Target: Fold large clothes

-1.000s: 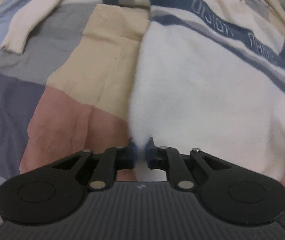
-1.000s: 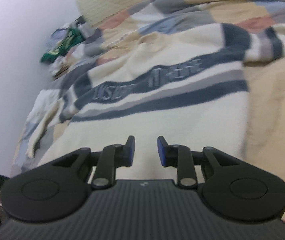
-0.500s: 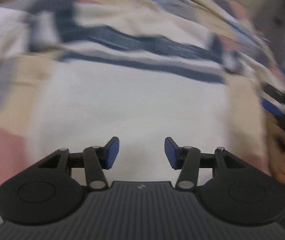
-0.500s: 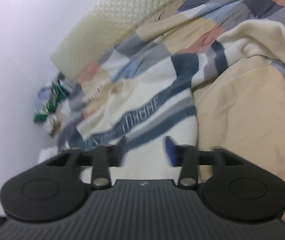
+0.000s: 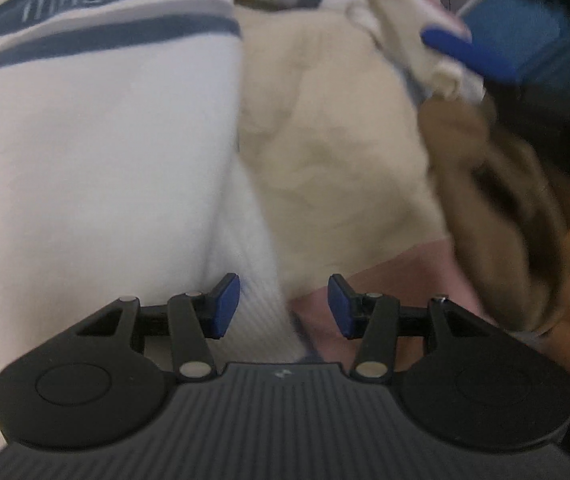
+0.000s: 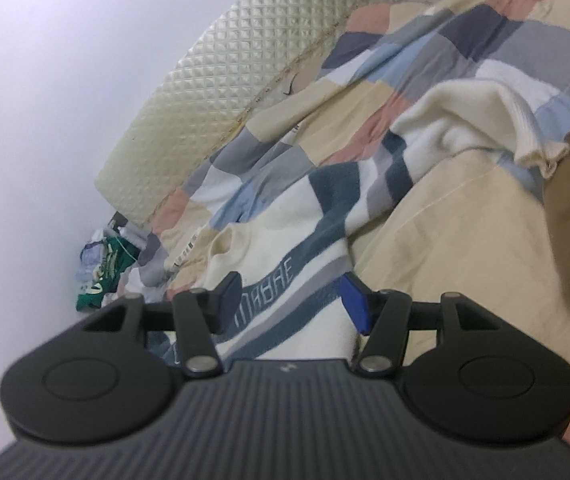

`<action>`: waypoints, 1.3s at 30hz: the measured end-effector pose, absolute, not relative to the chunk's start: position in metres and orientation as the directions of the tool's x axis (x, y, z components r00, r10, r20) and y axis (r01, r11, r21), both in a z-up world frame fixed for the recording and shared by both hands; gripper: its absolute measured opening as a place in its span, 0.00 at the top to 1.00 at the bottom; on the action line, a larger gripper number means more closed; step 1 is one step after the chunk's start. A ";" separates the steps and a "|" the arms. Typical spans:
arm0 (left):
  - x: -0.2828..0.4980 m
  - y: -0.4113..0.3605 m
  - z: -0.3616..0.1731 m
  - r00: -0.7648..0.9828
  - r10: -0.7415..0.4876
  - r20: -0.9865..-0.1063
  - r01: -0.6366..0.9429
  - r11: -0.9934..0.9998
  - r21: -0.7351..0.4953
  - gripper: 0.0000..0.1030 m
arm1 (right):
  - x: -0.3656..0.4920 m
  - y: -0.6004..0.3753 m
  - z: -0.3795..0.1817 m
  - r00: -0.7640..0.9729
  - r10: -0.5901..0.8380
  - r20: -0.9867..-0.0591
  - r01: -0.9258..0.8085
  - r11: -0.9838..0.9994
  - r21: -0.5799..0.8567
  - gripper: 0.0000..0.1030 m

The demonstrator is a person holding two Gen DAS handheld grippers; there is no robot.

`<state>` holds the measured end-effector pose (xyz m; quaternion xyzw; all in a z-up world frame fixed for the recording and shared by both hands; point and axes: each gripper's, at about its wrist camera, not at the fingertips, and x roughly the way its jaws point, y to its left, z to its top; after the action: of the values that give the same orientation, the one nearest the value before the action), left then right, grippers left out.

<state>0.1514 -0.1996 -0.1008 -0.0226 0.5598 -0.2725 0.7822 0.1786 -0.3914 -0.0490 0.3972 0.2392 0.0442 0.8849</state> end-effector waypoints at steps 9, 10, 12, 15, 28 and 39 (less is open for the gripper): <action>0.130 -0.203 -0.104 0.369 -0.346 -0.863 0.473 0.869 -0.146 0.91 | 0.190 -0.395 -0.064 0.871 0.266 -0.412 0.145 0.663 0.734 0.43; 0.128 -0.198 -0.098 0.371 -0.369 -0.852 0.476 0.863 -0.167 0.91 | 0.191 -0.394 -0.064 0.871 0.261 -0.416 0.148 0.668 0.729 0.43; 0.126 -0.201 -0.089 0.366 -0.432 -0.824 0.496 0.840 -0.220 0.91 | 0.190 -0.395 -0.064 0.873 0.250 -0.419 0.152 0.676 0.721 0.43; 0.117 -0.195 -0.068 0.339 -0.537 -0.773 0.515 0.793 -0.325 0.91 | 0.187 -0.398 -0.061 0.879 0.263 -0.397 0.134 0.664 0.736 0.43; 0.111 -0.187 -0.099 0.215 -0.595 -0.775 0.513 0.744 -0.429 0.90 | 0.194 -0.387 -0.059 0.850 0.303 -0.430 0.106 0.702 0.704 0.43; 0.128 -0.139 -0.043 0.390 -0.552 -0.737 0.494 0.801 -0.339 0.48 | 0.204 -0.351 -0.060 0.815 0.307 -0.492 0.045 0.812 0.582 0.43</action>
<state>0.1280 -0.1387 -0.0434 -0.0322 0.4547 -0.3138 0.8329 0.2039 -0.3505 -0.0603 0.2977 0.2956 0.0724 0.9048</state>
